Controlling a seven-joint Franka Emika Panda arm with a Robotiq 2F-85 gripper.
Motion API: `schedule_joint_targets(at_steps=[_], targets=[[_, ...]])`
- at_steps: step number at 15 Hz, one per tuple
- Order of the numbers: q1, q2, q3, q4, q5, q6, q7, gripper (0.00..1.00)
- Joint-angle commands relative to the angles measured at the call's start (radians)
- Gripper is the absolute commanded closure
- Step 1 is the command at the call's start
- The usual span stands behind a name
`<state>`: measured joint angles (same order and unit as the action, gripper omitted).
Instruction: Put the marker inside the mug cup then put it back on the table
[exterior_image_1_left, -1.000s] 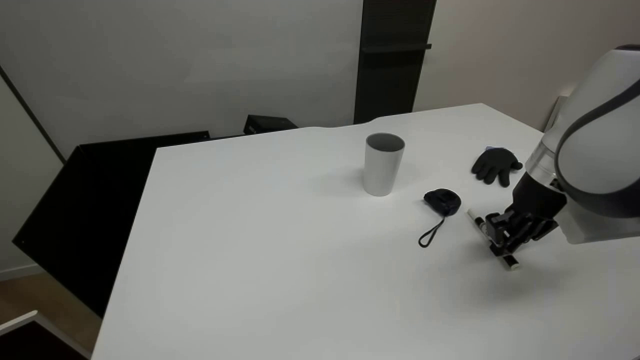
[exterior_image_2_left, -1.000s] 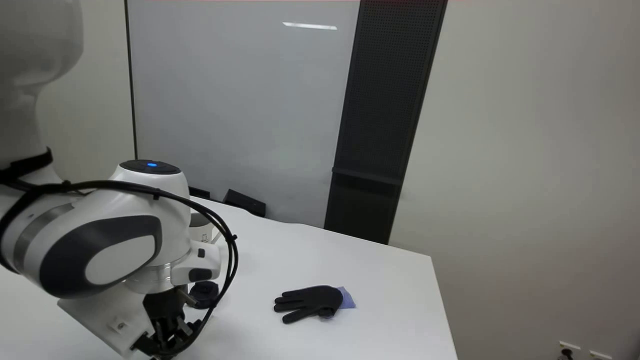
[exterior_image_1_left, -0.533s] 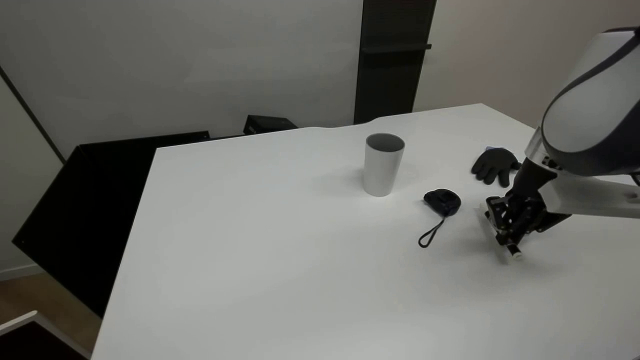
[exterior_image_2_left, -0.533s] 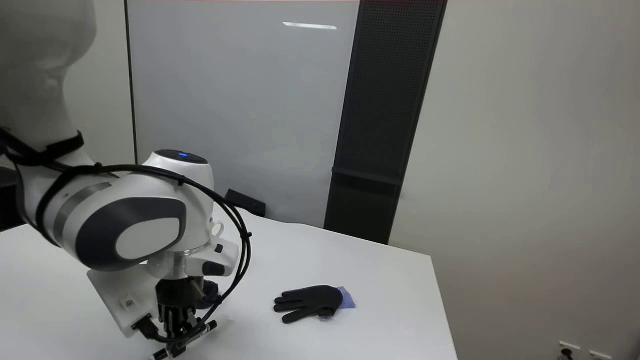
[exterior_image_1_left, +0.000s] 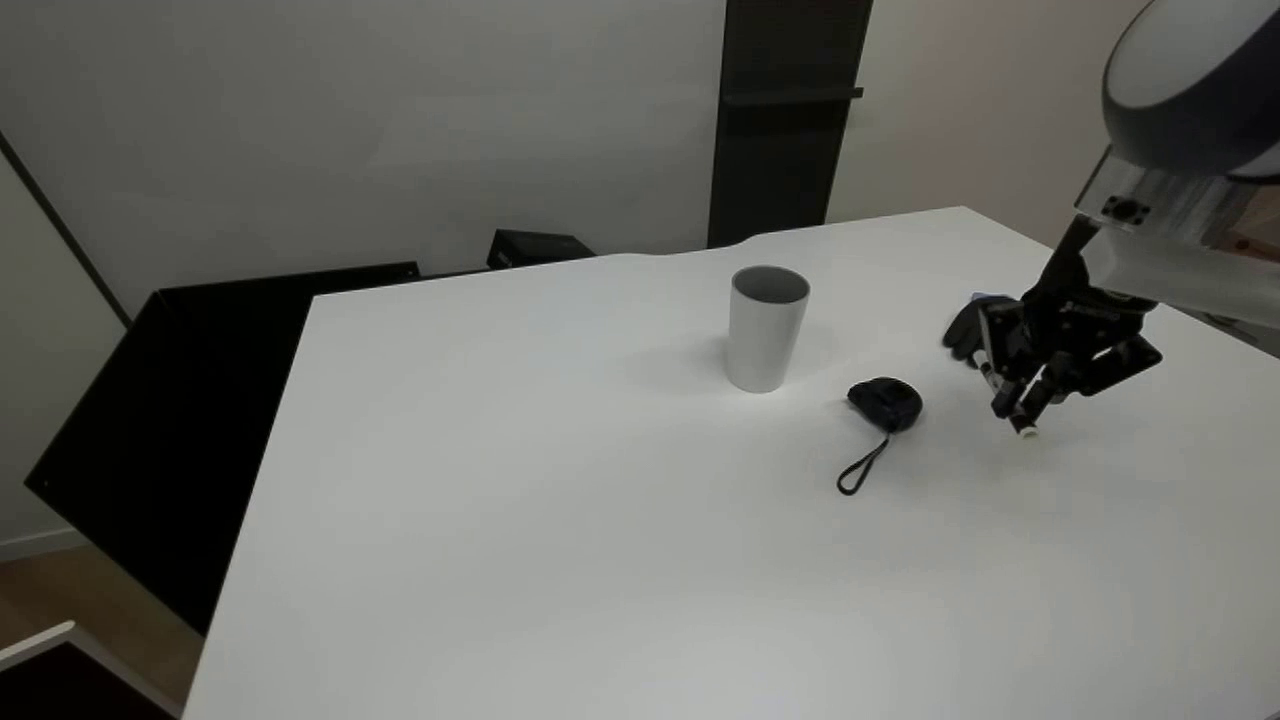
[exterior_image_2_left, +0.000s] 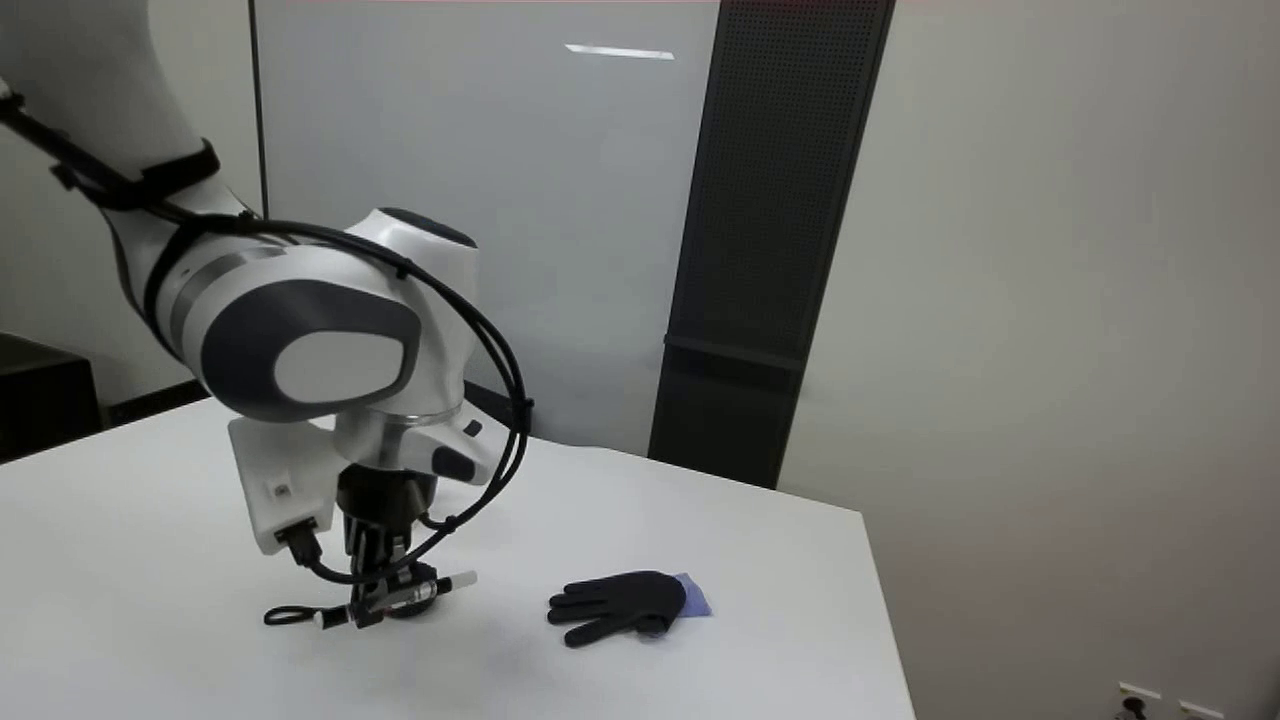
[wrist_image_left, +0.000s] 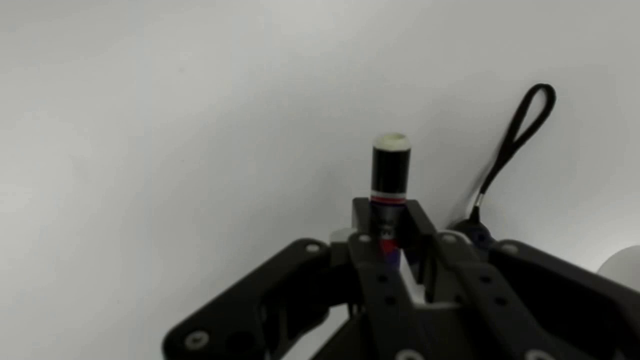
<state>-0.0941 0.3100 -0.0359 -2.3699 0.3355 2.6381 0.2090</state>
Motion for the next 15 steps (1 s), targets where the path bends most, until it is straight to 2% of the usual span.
schedule_joint_targets(at_steps=[1,5,9,12,15], targets=[[-0.048,-0.059,0.021,0.052,0.150,-0.126,0.007,0.93],[-0.077,-0.083,0.011,0.112,0.364,-0.240,-0.017,0.93],[-0.078,-0.074,0.002,0.139,0.609,-0.243,-0.044,0.93],[-0.062,-0.057,-0.003,0.165,0.718,-0.259,-0.053,0.93],[-0.053,-0.055,-0.002,0.208,0.787,-0.347,-0.041,0.93]])
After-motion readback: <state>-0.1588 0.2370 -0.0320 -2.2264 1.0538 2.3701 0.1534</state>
